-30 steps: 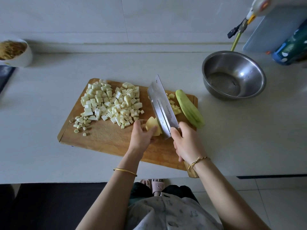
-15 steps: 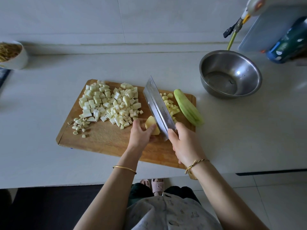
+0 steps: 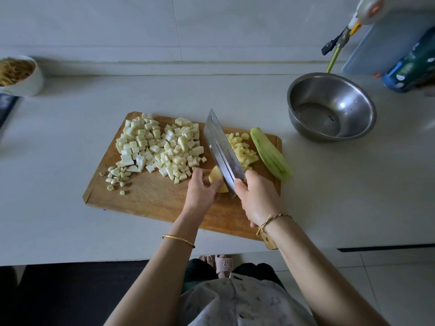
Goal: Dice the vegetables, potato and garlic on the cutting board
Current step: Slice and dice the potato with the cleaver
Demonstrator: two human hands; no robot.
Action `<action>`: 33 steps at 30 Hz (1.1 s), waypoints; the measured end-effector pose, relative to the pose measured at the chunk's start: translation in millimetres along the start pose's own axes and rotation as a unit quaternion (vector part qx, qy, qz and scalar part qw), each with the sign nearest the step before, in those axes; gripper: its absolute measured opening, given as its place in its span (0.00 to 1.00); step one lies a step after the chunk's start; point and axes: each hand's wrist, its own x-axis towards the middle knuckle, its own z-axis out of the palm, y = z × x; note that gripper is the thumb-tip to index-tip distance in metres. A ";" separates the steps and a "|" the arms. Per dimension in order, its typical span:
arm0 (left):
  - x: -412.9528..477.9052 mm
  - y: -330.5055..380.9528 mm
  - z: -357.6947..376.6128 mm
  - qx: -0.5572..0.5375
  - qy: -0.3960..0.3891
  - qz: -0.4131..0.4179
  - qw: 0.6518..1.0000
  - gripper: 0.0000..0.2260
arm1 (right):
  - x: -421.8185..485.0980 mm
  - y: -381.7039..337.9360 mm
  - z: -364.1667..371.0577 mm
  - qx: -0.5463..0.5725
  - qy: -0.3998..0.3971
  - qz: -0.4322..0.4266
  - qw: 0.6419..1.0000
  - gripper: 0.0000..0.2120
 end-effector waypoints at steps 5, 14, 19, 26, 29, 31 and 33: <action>-2.6 -1.1 -2.3 0.012 -0.004 0.032 0.999 0.09 | 1.3 -7.7 4.6 -0.030 -0.003 0.004 1.000 0.16; 2.6 -8.5 -4.2 0.016 -0.017 0.042 0.999 0.08 | 3.5 -12.7 12.5 -0.038 -0.002 0.014 0.999 0.13; 4.4 -12.8 -5.2 0.024 -0.019 0.044 0.999 0.07 | 7.0 -13.0 21.8 -0.051 0.009 0.014 0.999 0.13; 3.3 -12.8 -5.8 0.019 -0.022 0.042 0.999 0.09 | 12.7 -10.8 33.2 -0.086 0.015 0.018 0.996 0.13; 1.9 -12.5 -6.9 0.029 -0.021 0.045 0.998 0.09 | 13.8 -8.9 42.0 -0.092 0.013 0.024 0.995 0.10; 0.4 -12.1 -8.0 0.035 -0.025 0.053 0.998 0.11 | 12.6 -5.3 47.7 -0.086 0.019 0.029 0.996 0.10; 2.1 -12.9 -7.9 0.041 -0.027 0.057 0.997 0.11 | 12.0 -0.9 50.3 -0.075 0.030 0.031 0.996 0.11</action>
